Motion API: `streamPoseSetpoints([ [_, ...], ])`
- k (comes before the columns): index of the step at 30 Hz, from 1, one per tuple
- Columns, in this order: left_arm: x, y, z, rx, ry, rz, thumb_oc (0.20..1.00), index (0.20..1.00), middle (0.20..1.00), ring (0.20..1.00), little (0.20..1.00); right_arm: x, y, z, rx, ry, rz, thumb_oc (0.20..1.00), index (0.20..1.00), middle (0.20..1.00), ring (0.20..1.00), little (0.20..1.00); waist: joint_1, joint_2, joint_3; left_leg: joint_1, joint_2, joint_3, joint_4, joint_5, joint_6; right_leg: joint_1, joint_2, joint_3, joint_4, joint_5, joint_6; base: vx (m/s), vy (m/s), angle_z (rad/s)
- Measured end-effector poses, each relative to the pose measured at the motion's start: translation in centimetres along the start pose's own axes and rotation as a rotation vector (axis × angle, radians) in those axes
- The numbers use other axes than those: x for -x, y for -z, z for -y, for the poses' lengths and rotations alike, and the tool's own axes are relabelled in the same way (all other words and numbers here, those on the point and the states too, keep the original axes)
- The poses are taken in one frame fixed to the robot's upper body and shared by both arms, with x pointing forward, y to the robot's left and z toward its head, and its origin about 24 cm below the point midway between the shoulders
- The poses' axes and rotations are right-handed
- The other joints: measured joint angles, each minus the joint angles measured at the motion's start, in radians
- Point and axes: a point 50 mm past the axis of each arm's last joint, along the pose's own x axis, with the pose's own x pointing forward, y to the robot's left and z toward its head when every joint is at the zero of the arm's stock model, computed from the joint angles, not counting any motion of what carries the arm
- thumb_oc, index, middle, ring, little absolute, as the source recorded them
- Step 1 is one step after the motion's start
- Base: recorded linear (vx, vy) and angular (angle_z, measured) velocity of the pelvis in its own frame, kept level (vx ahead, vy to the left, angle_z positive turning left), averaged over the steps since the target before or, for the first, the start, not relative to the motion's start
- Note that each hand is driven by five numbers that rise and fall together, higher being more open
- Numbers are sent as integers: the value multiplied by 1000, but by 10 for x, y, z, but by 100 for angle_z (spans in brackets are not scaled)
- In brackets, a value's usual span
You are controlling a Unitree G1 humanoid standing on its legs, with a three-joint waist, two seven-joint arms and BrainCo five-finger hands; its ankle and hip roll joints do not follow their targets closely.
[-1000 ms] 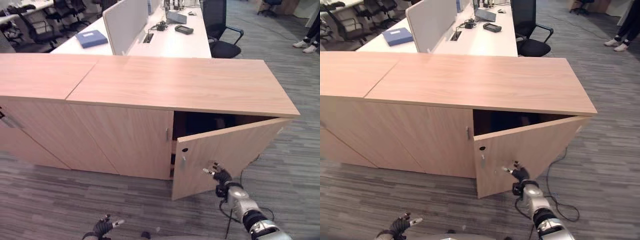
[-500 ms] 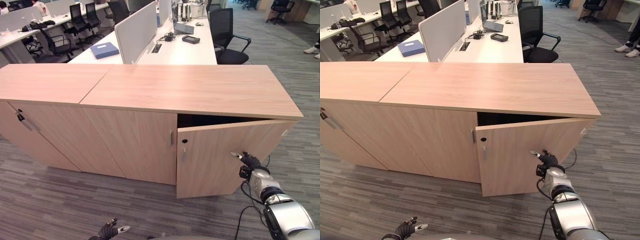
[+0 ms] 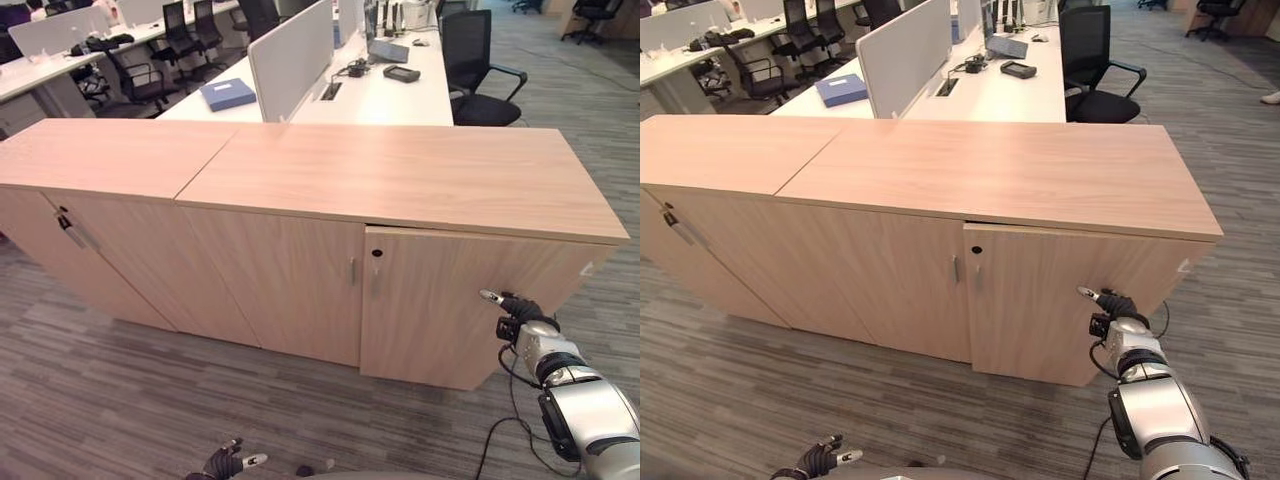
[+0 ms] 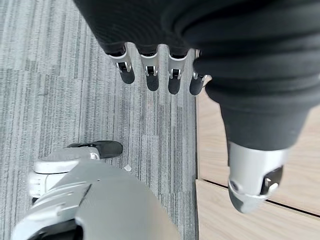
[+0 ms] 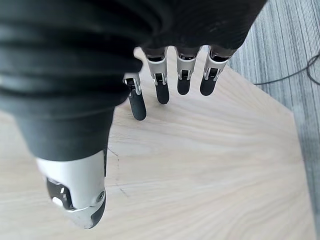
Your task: Put the empty folder in the office cabinet
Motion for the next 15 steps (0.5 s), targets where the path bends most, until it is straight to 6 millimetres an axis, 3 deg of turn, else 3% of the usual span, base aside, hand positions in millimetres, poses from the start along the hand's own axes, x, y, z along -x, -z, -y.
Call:
streamPoseSetpoints([
  [15,-1,5,7,16,0,-25,1000,1000,1000,1000,1000,0,-2,-4,-5,15,18,1000,1000,1000,1000,1000,-5,6,7,-29,0,-26,0,15,-2,-17,3,-27,0,2,-3,-2,2,6],
])
